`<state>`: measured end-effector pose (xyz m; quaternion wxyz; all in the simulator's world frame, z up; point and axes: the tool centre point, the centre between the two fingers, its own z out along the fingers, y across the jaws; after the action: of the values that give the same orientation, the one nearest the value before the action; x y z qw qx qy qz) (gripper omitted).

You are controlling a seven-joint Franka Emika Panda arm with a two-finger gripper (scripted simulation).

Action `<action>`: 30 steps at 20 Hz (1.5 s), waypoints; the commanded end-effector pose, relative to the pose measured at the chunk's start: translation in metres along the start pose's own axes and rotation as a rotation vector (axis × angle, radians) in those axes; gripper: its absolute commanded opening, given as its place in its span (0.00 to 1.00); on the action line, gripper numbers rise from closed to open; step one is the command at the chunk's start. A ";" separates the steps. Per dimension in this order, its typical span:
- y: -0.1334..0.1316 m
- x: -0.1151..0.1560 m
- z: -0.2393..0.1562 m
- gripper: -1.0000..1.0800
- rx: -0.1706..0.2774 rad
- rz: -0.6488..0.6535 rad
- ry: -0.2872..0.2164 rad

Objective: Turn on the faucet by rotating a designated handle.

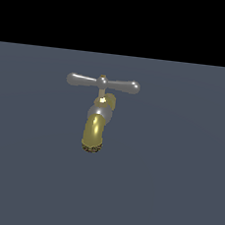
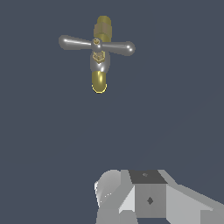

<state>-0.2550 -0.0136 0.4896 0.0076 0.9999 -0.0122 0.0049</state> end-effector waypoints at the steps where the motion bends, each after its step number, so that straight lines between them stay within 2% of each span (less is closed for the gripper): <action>1: 0.000 0.000 0.000 0.00 0.000 0.000 0.000; 10: 0.014 0.003 -0.010 0.00 -0.030 -0.004 0.023; 16: 0.013 0.005 -0.009 0.00 -0.024 0.002 0.022; 23: 0.008 0.021 -0.004 0.00 0.013 0.049 0.014; 30: -0.003 0.051 0.007 0.00 0.078 0.145 -0.009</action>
<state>-0.2112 -0.0148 0.4864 -0.0241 0.9971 -0.0723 0.0045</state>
